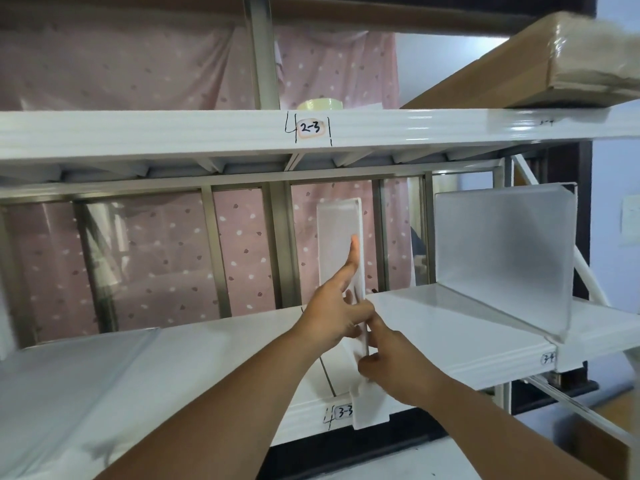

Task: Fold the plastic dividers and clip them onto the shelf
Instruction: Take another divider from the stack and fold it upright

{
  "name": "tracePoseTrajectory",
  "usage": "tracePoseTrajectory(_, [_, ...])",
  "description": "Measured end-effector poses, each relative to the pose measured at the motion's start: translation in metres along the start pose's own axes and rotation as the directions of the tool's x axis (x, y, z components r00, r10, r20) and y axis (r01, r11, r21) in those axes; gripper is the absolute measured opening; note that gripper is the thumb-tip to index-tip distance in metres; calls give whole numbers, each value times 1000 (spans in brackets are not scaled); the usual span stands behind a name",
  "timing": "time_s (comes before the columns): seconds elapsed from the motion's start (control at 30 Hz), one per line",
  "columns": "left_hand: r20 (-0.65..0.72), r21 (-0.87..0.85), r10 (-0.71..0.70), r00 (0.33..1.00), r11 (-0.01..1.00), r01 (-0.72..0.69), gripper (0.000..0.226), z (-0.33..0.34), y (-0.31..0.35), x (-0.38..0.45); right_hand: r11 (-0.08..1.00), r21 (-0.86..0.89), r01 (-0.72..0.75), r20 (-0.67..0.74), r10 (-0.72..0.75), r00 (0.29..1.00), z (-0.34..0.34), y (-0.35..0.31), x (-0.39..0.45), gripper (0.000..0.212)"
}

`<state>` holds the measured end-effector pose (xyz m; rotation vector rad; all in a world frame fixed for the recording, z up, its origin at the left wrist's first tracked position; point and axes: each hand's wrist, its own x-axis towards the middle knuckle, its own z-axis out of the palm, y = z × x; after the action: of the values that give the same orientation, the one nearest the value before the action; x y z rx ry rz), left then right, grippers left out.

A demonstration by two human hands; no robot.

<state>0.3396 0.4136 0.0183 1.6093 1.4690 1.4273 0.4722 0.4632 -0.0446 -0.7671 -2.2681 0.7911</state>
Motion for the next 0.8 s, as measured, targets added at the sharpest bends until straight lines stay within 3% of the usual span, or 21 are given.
tracePoseTrajectory(0.37, [-28, 28, 38, 999, 999, -37, 114, 0, -19, 6, 997, -80, 21, -58, -25, 998, 11, 8, -7, 79])
tracePoseTrajectory(0.8, [-55, 48, 2, 998, 999, 0, 109, 3, -25, -15, 999, 41, -35, -59, 37, 998, 7, 4, -14, 72])
